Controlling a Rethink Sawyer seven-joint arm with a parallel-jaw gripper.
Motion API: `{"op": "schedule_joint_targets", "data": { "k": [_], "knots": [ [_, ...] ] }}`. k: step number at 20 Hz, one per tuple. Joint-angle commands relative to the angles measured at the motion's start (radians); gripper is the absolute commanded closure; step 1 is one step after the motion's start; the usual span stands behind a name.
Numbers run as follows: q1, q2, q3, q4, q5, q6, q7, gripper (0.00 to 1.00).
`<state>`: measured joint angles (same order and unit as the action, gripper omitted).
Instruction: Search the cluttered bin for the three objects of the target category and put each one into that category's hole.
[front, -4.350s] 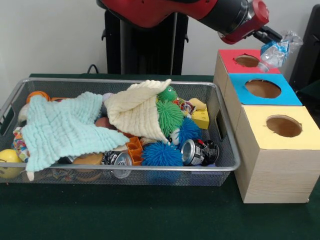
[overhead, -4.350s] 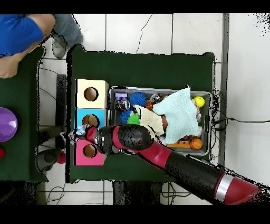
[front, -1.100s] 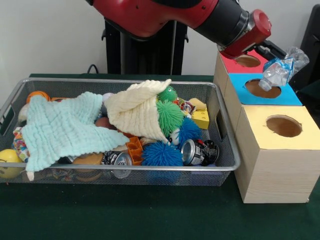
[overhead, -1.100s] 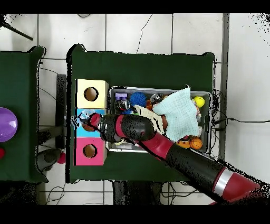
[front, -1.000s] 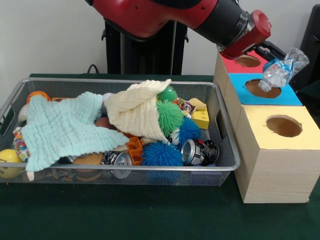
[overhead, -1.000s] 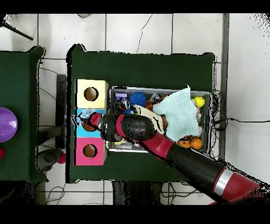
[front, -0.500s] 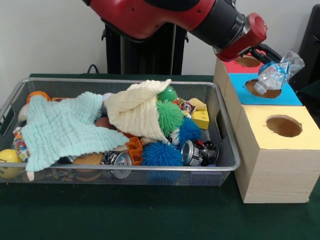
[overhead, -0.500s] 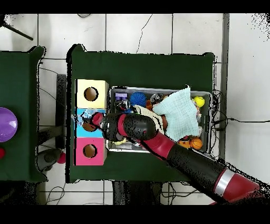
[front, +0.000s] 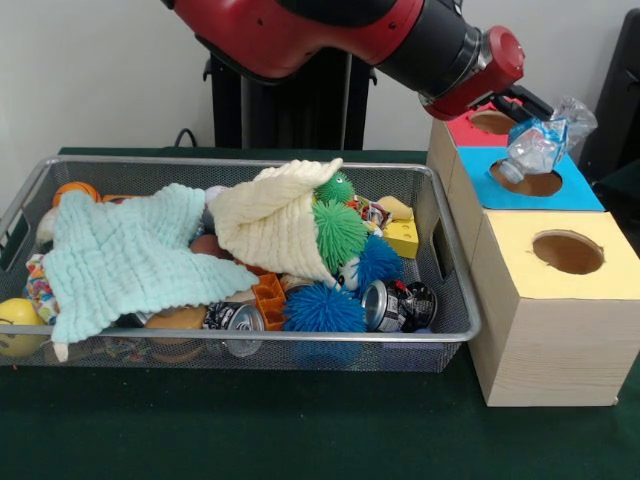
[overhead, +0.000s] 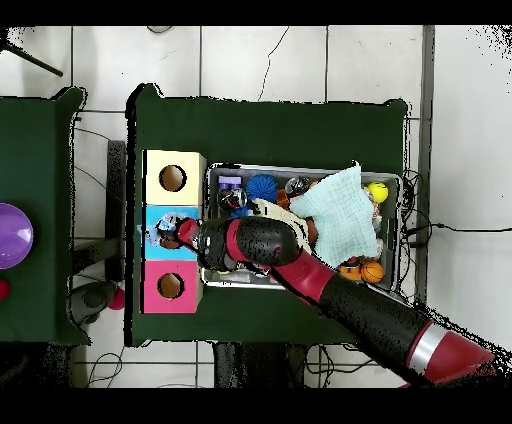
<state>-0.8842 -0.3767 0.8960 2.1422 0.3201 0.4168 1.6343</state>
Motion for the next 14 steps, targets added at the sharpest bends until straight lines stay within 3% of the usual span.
{"op": "schedule_joint_targets", "data": {
  "k": [1,14],
  "knots": [
    [0.012,-0.011,-0.063,-0.102,-0.006,0.072,0.09,1.0],
    [-0.016,0.014,-0.017,-0.07,-0.004,0.017,0.095,1.0]
  ]
}}
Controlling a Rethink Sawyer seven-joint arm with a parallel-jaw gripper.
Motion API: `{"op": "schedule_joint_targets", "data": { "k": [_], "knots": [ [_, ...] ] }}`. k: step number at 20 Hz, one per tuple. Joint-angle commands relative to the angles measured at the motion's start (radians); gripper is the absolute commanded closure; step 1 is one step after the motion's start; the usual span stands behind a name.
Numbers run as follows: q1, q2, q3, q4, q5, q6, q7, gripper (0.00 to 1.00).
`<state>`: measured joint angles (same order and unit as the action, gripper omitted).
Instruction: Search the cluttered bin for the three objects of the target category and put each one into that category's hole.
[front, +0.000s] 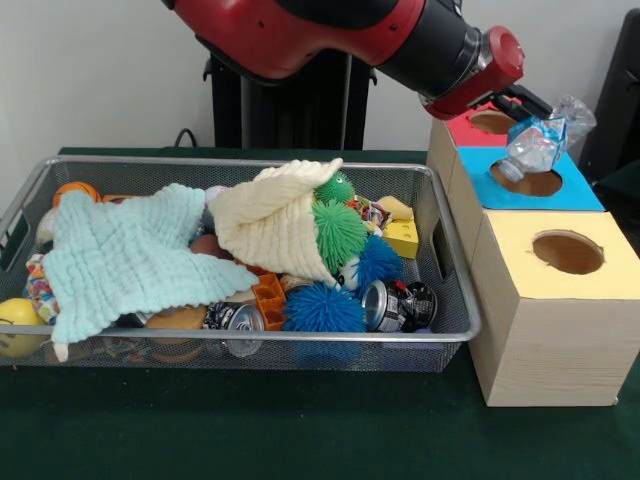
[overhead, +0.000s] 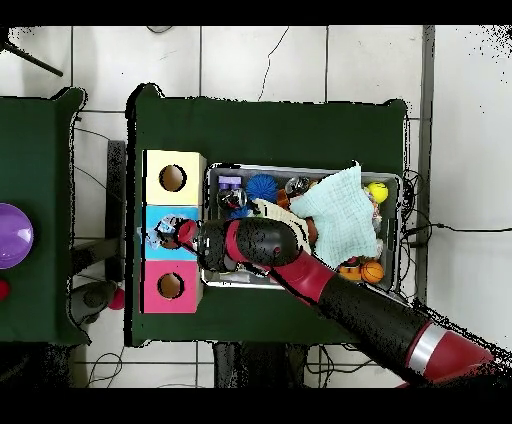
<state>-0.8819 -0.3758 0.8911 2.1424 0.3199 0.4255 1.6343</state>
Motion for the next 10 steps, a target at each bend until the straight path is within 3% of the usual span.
{"op": "schedule_joint_targets", "data": {
  "k": [1,3,4,10],
  "knots": [
    [-0.019,0.014,-0.012,-0.068,-0.004,0.006,0.096,1.0],
    [-0.02,0.014,-0.011,-0.066,-0.006,0.0,0.096,1.0],
    [-0.019,0.011,-0.015,-0.066,-0.013,-0.006,0.093,0.0],
    [-0.021,0.018,-0.011,-0.076,-0.039,-0.013,0.058,0.0]
  ]
}}
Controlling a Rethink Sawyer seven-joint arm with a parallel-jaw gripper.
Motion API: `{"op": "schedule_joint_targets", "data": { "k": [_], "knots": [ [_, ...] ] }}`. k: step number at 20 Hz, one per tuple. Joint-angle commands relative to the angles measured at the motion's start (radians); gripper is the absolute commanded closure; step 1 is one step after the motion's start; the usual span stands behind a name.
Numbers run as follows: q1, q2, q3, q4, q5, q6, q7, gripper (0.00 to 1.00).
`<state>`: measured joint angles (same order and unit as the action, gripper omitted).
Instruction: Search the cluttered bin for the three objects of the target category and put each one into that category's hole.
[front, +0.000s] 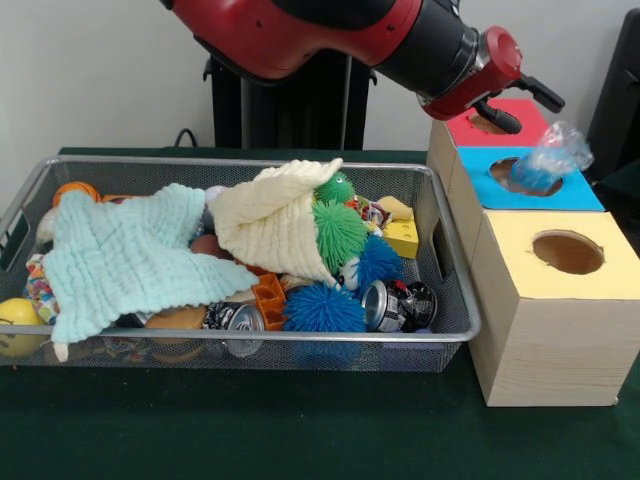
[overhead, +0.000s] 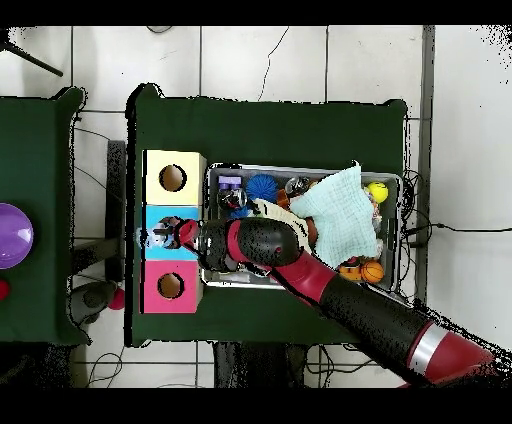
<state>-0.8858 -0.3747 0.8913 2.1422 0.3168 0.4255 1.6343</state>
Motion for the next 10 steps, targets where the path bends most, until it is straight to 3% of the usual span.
{"op": "schedule_joint_targets", "data": {
  "k": [1,10],
  "knots": [
    [-0.016,0.019,-0.009,-0.078,-0.037,-0.005,0.053,0.0],
    [-0.007,0.001,-0.026,-0.081,-0.042,0.018,0.069,0.0]
  ]
}}
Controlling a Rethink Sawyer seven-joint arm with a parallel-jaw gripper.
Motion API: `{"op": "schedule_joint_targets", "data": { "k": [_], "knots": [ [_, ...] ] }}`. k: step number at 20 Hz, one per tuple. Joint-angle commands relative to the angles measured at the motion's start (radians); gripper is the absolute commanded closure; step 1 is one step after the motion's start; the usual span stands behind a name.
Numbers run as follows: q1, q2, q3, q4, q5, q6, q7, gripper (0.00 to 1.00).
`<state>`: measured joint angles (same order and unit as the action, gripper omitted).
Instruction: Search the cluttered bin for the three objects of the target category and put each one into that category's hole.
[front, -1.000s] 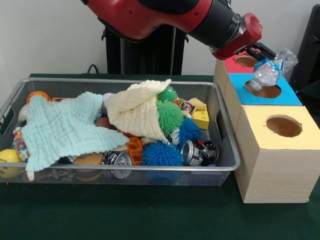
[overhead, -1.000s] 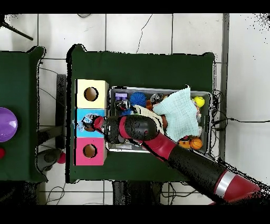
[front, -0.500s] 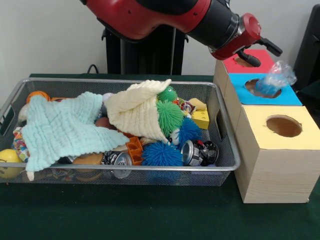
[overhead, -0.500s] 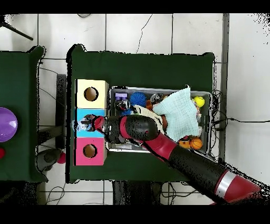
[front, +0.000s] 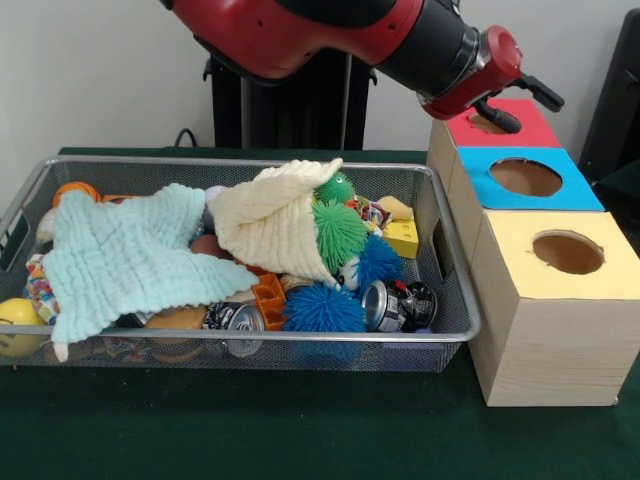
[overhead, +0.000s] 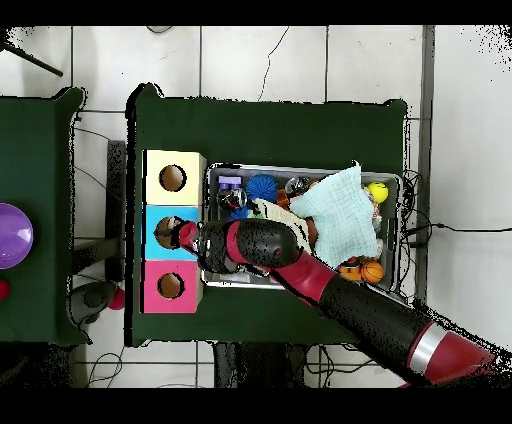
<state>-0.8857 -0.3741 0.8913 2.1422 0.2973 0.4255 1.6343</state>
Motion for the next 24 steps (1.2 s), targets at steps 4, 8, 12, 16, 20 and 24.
{"op": "schedule_joint_targets", "data": {
  "k": [4,8,12,16,20,24],
  "knots": [
    [0.002,-0.042,-0.06,-0.089,-0.043,0.075,0.059,0.0],
    [0.077,-0.155,-0.201,-0.163,-0.129,0.221,0.029,0.0],
    [0.119,-0.235,-0.276,-0.222,-0.211,0.337,0.03,0.0],
    [0.171,-0.297,-0.338,-0.283,-0.288,0.414,0.069,0.0],
    [0.232,-0.342,-0.394,-0.35,-0.385,0.471,0.096,0.0],
    [0.279,-0.377,-0.435,-0.395,-0.44,0.514,0.13,0.0]
  ]
}}
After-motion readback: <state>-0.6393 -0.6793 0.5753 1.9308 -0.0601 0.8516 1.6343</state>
